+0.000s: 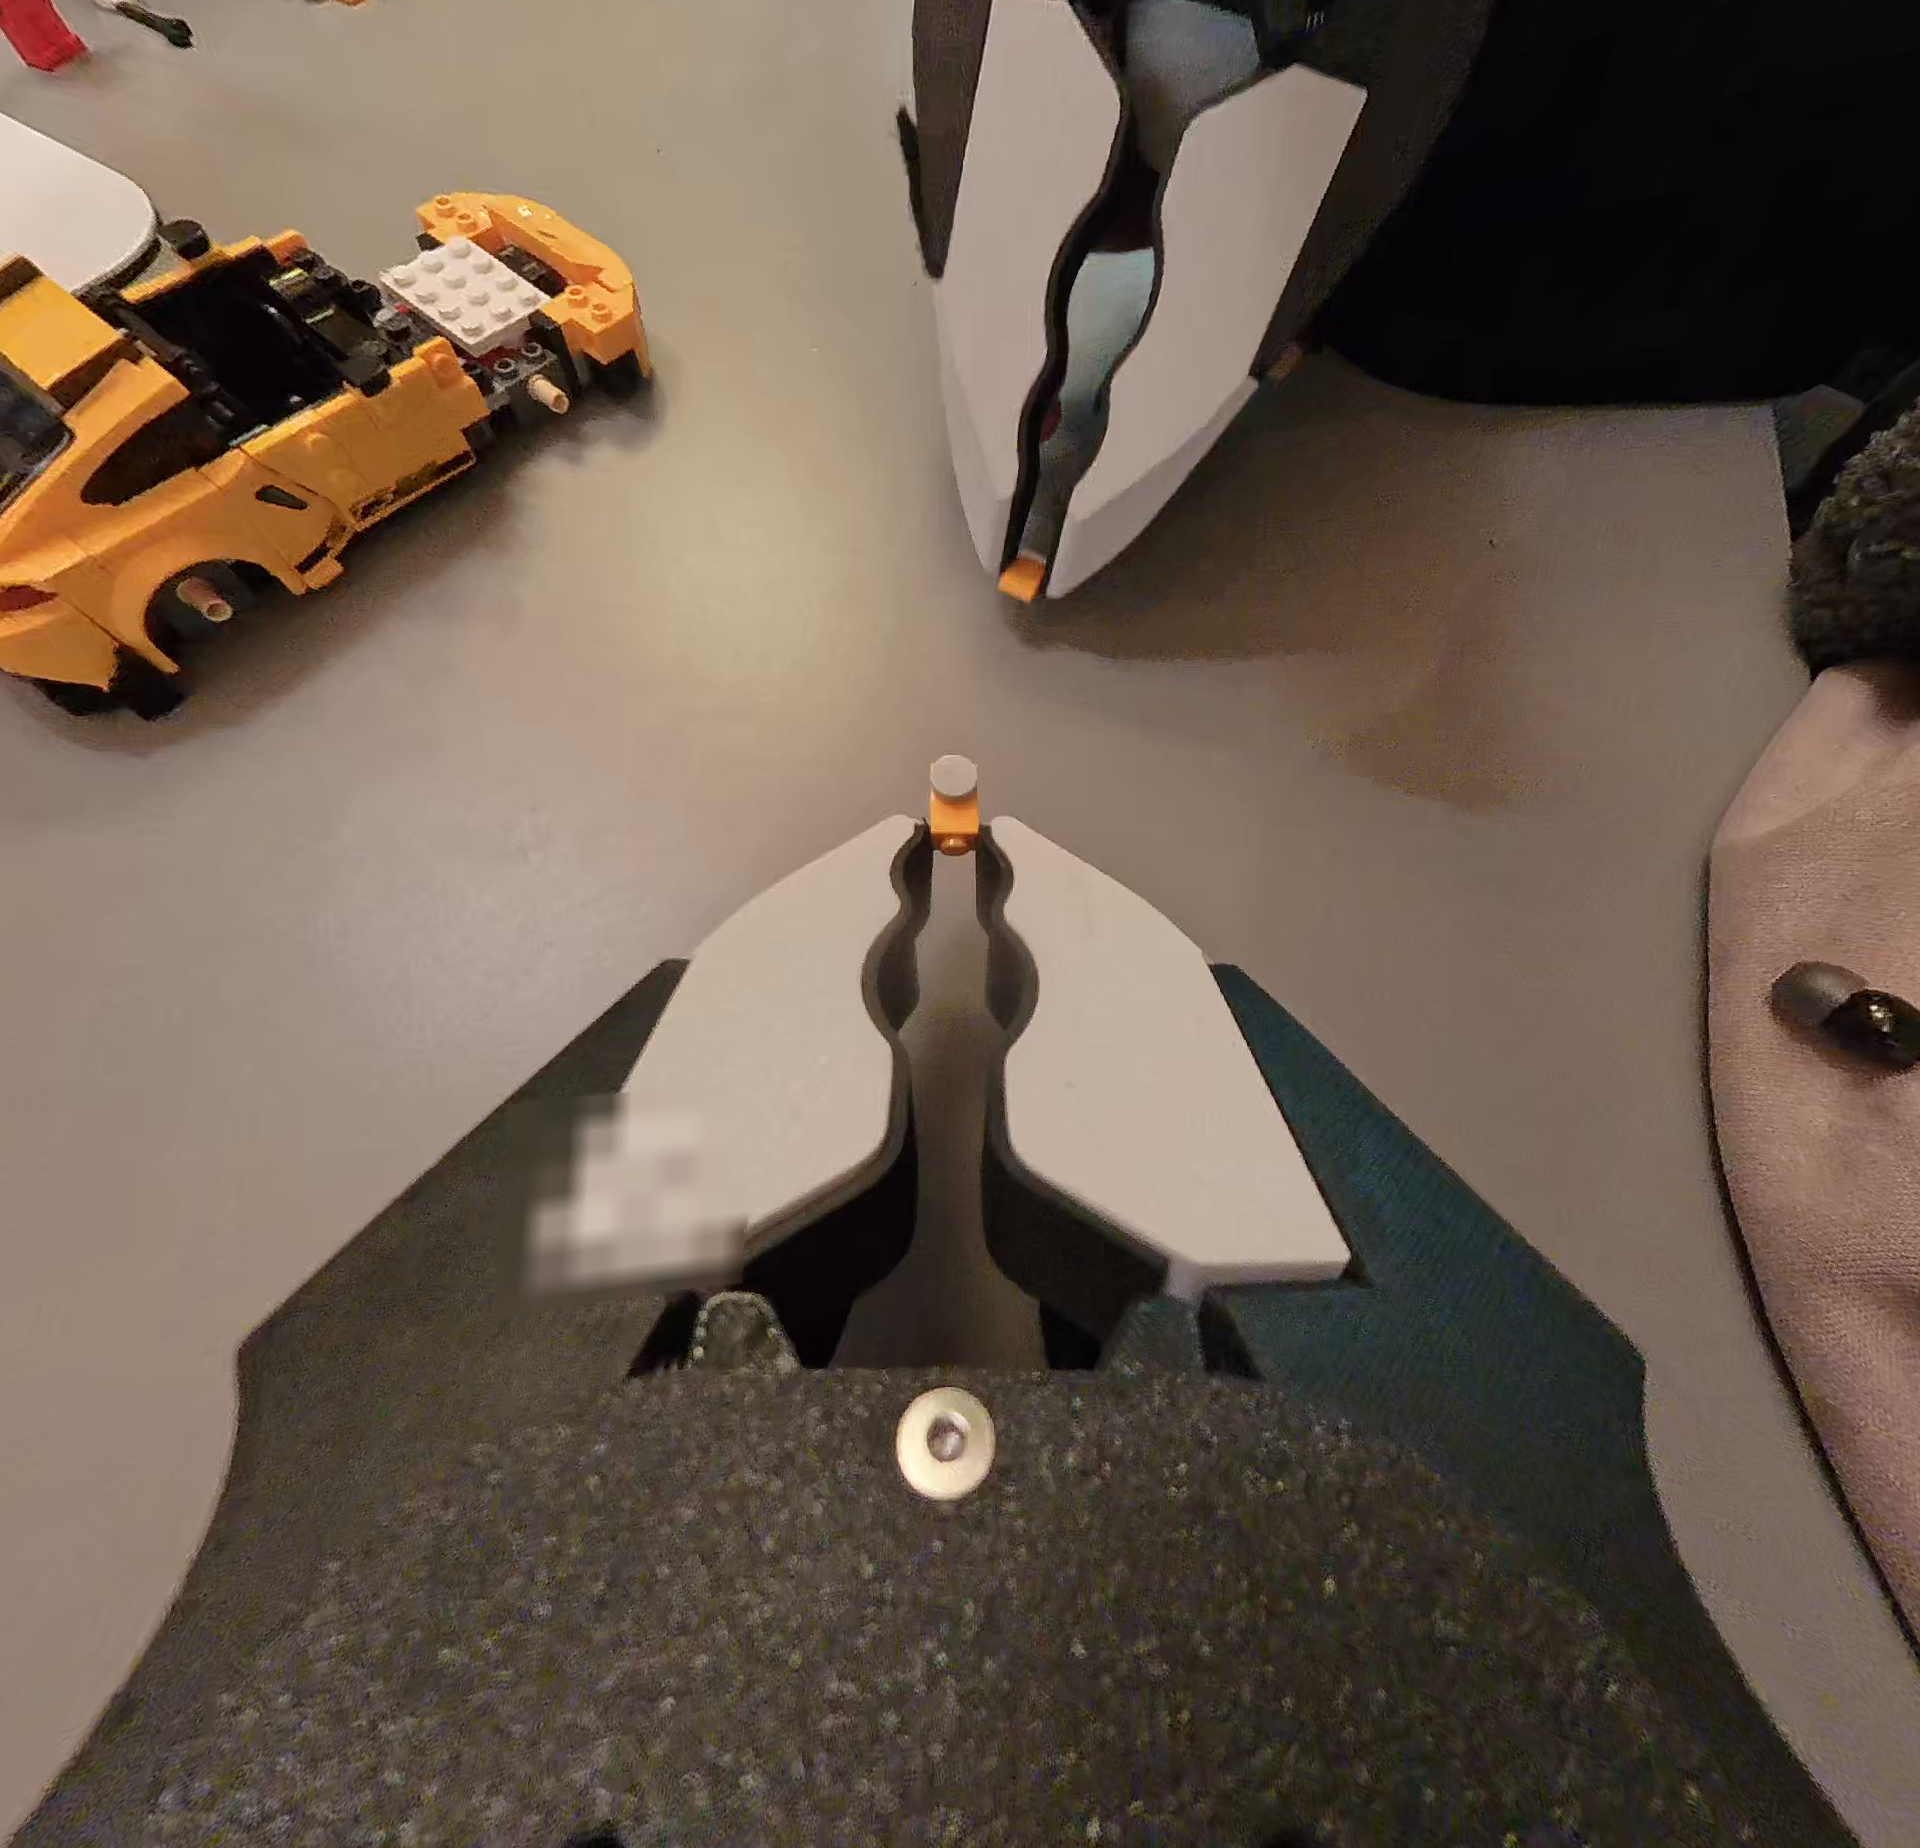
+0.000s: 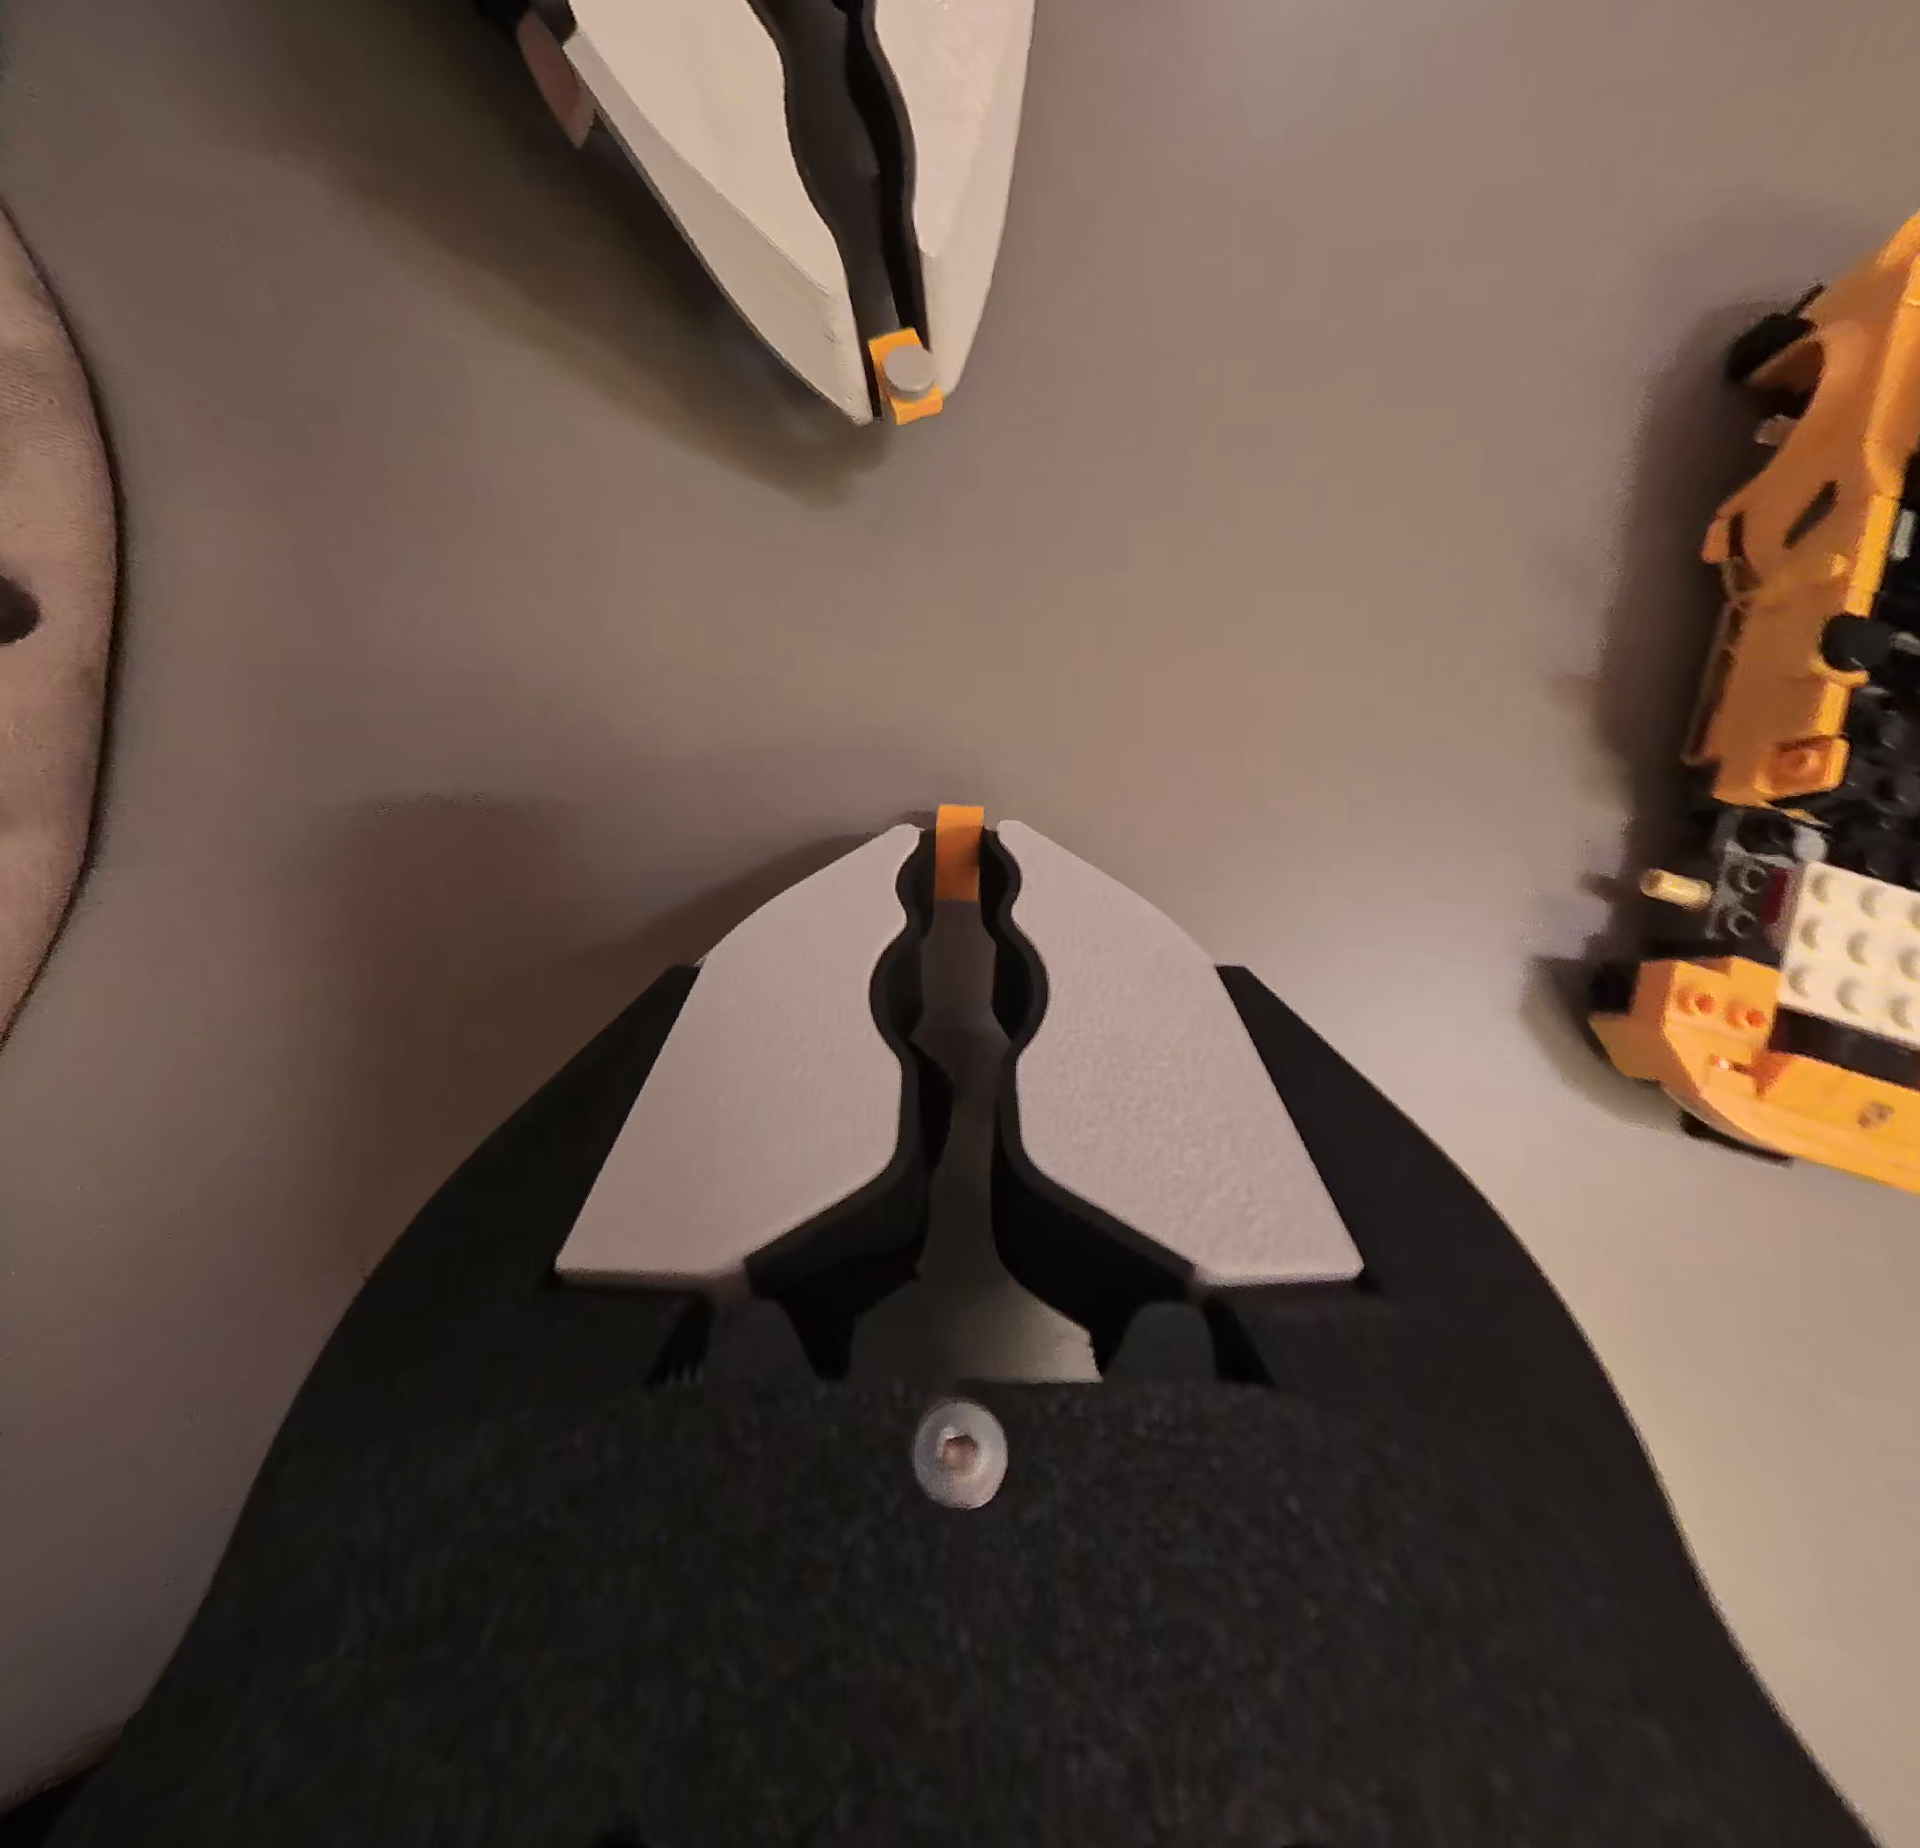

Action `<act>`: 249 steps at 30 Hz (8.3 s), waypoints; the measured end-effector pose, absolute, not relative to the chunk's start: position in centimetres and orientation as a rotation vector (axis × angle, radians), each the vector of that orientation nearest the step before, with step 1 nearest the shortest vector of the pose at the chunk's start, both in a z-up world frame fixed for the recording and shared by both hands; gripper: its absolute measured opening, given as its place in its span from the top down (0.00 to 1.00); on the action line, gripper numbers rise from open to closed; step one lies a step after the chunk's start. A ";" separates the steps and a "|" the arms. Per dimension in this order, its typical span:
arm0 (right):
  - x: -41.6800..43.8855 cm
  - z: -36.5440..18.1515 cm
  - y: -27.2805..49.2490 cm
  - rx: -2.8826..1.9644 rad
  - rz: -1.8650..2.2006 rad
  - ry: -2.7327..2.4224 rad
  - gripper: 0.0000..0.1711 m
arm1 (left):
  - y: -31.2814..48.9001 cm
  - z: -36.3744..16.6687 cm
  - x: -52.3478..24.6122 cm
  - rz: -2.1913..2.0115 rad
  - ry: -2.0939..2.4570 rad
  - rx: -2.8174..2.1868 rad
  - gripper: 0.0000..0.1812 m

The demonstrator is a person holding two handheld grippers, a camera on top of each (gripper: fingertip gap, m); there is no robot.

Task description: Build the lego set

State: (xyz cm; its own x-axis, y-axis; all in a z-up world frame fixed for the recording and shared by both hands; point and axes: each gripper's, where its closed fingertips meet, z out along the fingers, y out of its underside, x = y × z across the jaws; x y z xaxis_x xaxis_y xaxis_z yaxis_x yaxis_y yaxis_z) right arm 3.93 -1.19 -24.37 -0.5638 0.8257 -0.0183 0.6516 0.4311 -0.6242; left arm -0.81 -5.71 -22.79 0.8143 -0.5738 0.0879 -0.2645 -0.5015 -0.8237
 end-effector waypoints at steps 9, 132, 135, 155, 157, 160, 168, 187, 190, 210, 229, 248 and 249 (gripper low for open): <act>2.0 -21.8 -3.0 -1.191 0.965 -2.281 0.83 | -5.9 -22.7 -0.3 -0.423 0.666 -2.086 0.96; -1.8 -17.4 -4.6 -1.629 1.745 -1.734 0.96 | -4.8 -19.6 -1.3 -0.274 0.580 -1.955 0.96; -2.4 -17.7 -4.4 -1.790 1.853 -1.604 0.96 | -4.5 -19.5 -1.7 -0.171 0.593 -1.952 0.96; -3.5 -20.0 -4.3 -2.051 1.777 -1.437 0.96 | -4.3 -21.5 -3.2 0.094 0.640 -2.081 0.96; -3.6 -20.2 -4.3 -2.047 1.743 -1.448 0.96 | -4.4 -21.7 -3.2 0.060 0.627 -2.092 0.96; -3.6 -20.2 -4.4 -2.041 1.719 -1.458 0.96 | -4.5 -21.9 -3.0 -0.036 0.582 -2.112 0.96; -3.6 -20.1 -4.4 -2.037 1.700 -1.469 0.96 | -4.6 -21.8 -2.6 -0.243 0.483 -2.126 0.96; -3.6 -20.2 -4.5 -2.070 1.697 -1.457 0.96 | -4.7 -21.9 -2.5 -0.316 0.443 -2.141 0.96; -3.7 -20.2 -4.5 -2.072 1.697 -1.456 0.96 | -4.7 -21.9 -2.5 -0.317 0.441 -2.143 0.96; -3.7 -19.8 -4.3 -2.051 1.728 -1.436 0.96 | -4.5 -21.3 -2.5 -0.301 0.451 -2.092 0.96; -3.8 -20.0 -4.3 -1.928 1.554 -1.525 0.96 | -4.5 -21.7 -2.8 -0.287 0.434 -2.110 0.96; -3.8 -19.1 -4.4 -1.853 1.575 -1.533 0.96 | -4.4 -20.9 -2.8 -0.307 0.422 -2.070 0.96; -3.8 -19.1 -4.5 -1.849 1.575 -1.534 0.96 | -4.4 -20.9 -2.8 -0.306 0.423 -2.069 0.96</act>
State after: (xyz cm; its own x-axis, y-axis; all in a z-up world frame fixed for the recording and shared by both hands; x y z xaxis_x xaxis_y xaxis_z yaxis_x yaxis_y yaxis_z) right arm -3.81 -4.45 -19.11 -0.1501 0.8207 -0.5513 0.5296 -0.4042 -0.7458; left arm -2.79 -4.41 -20.92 0.9083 -0.4158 0.0454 -0.1736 -0.4735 -0.8635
